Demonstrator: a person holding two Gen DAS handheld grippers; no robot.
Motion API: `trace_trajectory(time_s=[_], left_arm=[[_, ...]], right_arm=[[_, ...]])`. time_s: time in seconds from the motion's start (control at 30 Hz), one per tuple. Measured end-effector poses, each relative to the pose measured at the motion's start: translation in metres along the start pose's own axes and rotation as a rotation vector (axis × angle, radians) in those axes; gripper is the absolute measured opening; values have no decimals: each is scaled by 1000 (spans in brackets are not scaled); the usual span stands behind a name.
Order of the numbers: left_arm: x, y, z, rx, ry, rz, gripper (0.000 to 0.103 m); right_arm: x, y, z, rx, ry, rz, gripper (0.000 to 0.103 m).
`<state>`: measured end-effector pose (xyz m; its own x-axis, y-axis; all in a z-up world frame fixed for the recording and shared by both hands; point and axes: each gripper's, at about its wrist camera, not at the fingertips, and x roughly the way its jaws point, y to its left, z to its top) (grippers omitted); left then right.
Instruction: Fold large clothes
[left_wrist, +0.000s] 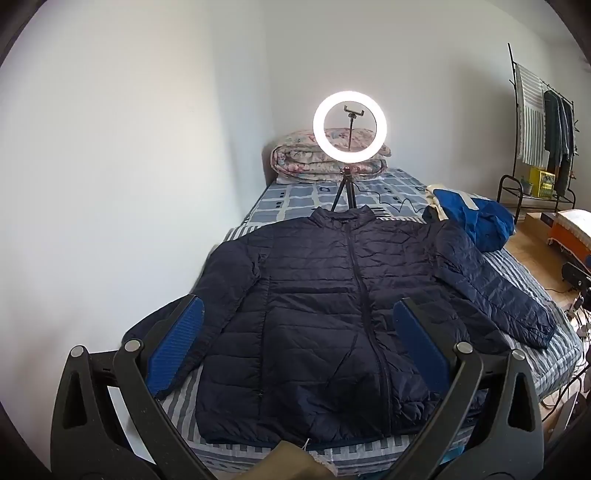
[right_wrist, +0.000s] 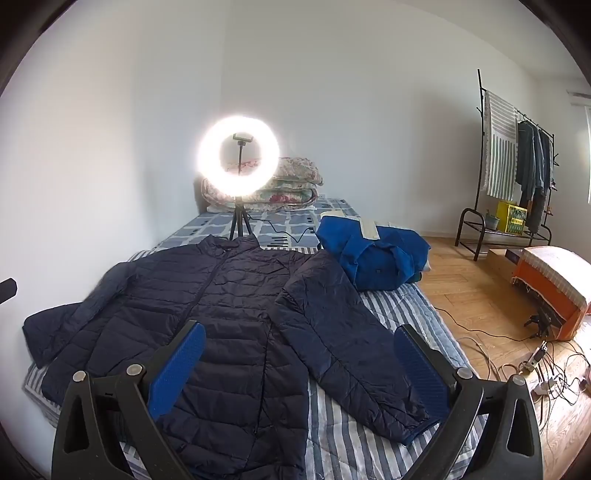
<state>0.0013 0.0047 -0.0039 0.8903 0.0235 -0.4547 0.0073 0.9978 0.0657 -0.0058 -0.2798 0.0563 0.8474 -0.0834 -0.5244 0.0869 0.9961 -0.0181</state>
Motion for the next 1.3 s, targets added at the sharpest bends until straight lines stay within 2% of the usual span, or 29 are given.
trace_trajectory(time_s=[1.3], left_arm=[[2, 6, 1, -5, -1, -2, 103]], right_arm=[[-1, 0, 0, 3, -2, -1, 103]])
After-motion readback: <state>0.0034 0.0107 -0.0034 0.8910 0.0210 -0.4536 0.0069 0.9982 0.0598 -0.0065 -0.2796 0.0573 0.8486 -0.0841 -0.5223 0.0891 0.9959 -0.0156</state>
